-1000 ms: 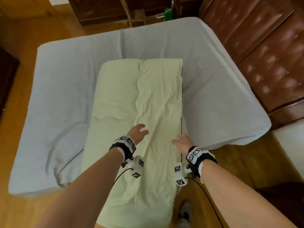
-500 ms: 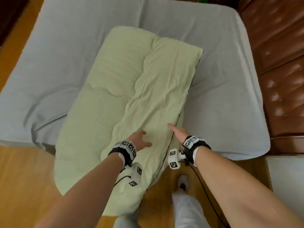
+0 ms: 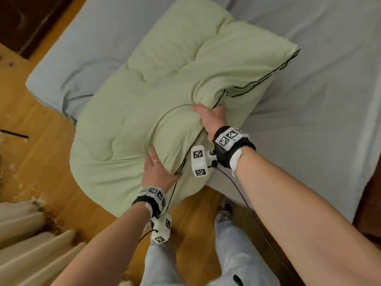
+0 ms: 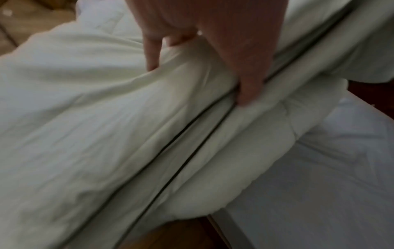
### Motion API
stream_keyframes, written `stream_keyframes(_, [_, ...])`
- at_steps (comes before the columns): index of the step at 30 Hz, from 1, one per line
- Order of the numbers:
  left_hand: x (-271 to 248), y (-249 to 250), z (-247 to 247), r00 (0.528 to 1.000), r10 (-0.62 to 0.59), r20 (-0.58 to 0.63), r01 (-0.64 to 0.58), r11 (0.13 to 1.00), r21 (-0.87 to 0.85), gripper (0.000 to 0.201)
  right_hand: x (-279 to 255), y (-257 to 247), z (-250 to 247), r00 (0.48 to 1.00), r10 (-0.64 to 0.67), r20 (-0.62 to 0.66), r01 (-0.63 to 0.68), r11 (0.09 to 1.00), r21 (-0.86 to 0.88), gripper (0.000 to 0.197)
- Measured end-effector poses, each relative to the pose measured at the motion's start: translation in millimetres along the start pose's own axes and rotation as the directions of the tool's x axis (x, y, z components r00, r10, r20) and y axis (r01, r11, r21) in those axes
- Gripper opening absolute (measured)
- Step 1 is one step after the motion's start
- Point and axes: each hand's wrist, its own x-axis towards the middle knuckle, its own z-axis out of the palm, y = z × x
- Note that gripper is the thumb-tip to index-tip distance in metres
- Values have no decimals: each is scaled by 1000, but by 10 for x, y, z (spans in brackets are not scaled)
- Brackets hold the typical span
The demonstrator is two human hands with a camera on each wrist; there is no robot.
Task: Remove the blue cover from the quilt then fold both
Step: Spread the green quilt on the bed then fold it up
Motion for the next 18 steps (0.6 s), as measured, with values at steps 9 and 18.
stream_keyframes(9, [-244, 762, -307, 947, 190, 259, -247, 946, 210, 38, 178, 46, -1243, 957, 121, -265, -136, 990, -41, 57])
stream_keyframes(18, [-251, 77, 290, 939, 116, 324, -103, 993, -58, 75, 89, 1618, -987, 863, 492, -115, -505, 830, -237, 113])
